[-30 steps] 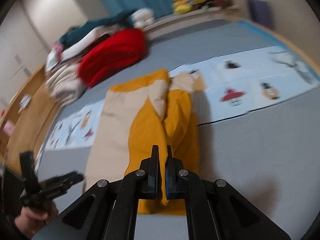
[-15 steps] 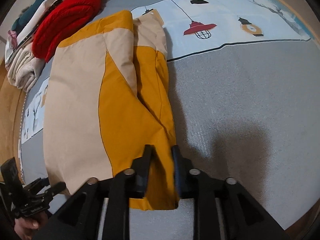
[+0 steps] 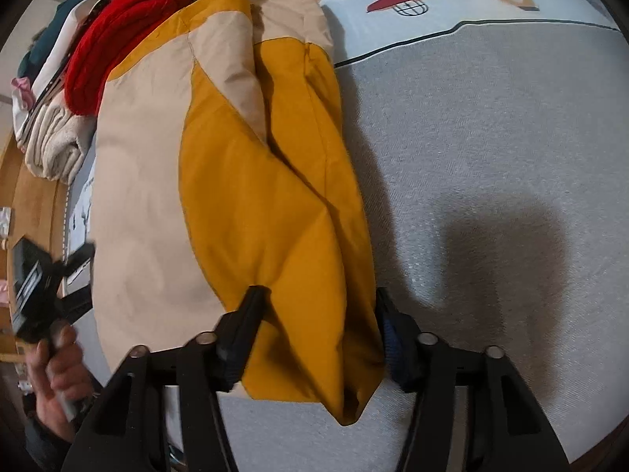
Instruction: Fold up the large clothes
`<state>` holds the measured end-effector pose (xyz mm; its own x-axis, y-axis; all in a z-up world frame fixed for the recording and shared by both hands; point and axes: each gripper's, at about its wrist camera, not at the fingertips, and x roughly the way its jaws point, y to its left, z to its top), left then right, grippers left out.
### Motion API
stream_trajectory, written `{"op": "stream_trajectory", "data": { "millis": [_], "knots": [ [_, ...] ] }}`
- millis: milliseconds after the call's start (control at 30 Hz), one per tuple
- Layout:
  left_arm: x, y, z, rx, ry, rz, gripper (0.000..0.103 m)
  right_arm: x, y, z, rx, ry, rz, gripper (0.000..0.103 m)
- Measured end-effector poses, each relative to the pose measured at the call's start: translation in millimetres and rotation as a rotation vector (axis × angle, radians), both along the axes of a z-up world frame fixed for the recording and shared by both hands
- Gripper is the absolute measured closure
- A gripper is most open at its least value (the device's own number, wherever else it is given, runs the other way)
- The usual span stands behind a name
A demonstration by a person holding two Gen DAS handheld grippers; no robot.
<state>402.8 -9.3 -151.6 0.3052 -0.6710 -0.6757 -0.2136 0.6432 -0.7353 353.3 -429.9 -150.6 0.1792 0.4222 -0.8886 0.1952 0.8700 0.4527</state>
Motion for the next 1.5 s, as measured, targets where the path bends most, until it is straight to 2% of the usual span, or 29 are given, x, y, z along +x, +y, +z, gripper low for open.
{"op": "stream_trajectory", "data": {
  "millis": [33,133,267,333,467,667,833,933,1000,1200,1267,1333,1367,1433,1500],
  "knots": [
    [1.2,1.7,-7.0,-0.032,0.004,0.020,0.026,-0.2,2.7,1.6,-0.003,-0.011,0.010,0.069],
    [1.2,3.6,-15.0,-0.074,-0.008,0.039,0.028,1.2,11.4,4.6,-0.015,-0.029,0.029,0.081],
    [1.9,-2.3,0.4,-0.048,-0.046,0.022,0.052,0.6,8.5,3.2,0.039,-0.031,-0.008,0.085],
    [0.3,7.1,11.4,-0.061,-0.056,0.025,0.057,-0.2,9.0,5.9,0.051,-0.041,-0.008,0.088],
    [-2.6,34.5,37.5,0.016,-0.068,0.014,0.057,-0.8,33.3,14.3,0.112,-0.067,0.005,0.090],
    [-13.1,106.3,51.6,0.112,-0.064,0.030,0.057,1.0,113.4,23.1,0.138,-0.100,0.125,0.090],
    [-37.2,161.6,44.8,0.153,-0.004,0.069,0.057,-12.2,183.0,25.7,0.161,-0.102,0.230,0.091],
    [-50.8,173.0,33.0,0.157,0.050,0.061,0.054,-20.5,200.6,26.9,0.141,-0.097,0.238,0.091],
    [-57.5,173.9,33.0,0.209,0.065,0.053,0.054,-24.3,200.9,28.0,0.132,-0.088,0.217,0.091],
    [-89.2,158.1,61.2,0.334,-0.025,-0.088,0.053,-35.7,209.2,30.3,0.106,-0.074,0.189,0.090],
    [-100.7,146.3,55.4,0.376,-0.014,-0.190,0.052,-40.3,208.5,30.0,0.086,-0.074,0.191,0.090],
    [-109.7,137.1,41.1,0.415,0.016,-0.288,0.047,-45.4,208.1,30.7,0.059,-0.075,0.187,0.090],
    [-112.4,135.2,37.9,0.424,0.017,-0.305,0.046,-46.5,207.7,30.4,0.052,-0.074,0.181,0.090],
    [-108.9,132.4,45.8,0.416,0.000,-0.291,0.051,-49.4,206.5,30.6,0.056,-0.069,0.163,0.090],
    [-117.4,125.9,57.5,0.439,-0.062,-0.323,0.057,-52.4,209.8,34.1,0.047,-0.079,0.154,0.090]
  ]
}}
